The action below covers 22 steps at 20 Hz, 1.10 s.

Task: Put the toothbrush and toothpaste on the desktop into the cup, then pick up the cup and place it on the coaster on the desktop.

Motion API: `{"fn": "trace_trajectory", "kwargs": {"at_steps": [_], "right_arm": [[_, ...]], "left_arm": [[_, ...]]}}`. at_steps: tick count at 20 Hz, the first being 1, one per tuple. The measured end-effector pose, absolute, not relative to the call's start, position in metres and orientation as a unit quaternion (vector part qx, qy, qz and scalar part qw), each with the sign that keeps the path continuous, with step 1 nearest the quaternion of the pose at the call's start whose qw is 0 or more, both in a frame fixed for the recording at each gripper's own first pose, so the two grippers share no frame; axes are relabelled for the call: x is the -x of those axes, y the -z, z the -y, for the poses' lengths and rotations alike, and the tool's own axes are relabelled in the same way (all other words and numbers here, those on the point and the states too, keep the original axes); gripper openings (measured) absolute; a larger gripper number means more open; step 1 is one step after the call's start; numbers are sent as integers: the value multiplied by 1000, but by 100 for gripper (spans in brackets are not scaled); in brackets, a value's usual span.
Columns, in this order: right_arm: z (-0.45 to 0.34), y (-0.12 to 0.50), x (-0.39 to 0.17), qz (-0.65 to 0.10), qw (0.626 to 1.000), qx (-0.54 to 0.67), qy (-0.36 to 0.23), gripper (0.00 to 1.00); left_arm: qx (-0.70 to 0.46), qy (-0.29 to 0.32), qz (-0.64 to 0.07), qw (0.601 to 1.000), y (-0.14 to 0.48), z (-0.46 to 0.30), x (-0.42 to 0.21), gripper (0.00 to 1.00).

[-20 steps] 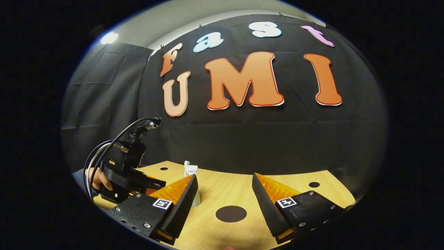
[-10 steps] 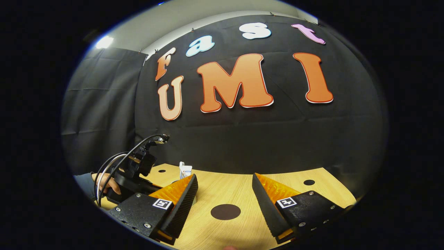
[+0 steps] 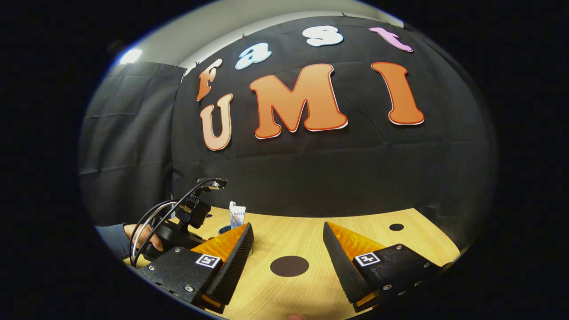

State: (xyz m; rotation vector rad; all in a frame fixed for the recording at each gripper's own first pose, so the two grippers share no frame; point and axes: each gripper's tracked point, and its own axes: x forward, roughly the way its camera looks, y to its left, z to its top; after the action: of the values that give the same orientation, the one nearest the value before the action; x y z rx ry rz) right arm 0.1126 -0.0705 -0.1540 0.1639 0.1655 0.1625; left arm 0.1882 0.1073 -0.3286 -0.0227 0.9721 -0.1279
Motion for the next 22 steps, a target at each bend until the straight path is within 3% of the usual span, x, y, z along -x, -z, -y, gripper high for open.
{"fn": "trace_trajectory", "kwargs": {"at_steps": [3, 8, 22], "right_arm": [[69, 157, -112, -87, 989, -84, -81, 94], [69, 161, -109, -93, 989, -80, -79, 94], [74, 167, -106, -101, 989, -84, -71, 94]], "left_arm": [[22, 58, -465, 883, 329, -107, -186, 27], [26, 54, -462, 885, 328, -105, -184, 21], [11, 56, -433, 900, 317, -105, -182, 21]]}}
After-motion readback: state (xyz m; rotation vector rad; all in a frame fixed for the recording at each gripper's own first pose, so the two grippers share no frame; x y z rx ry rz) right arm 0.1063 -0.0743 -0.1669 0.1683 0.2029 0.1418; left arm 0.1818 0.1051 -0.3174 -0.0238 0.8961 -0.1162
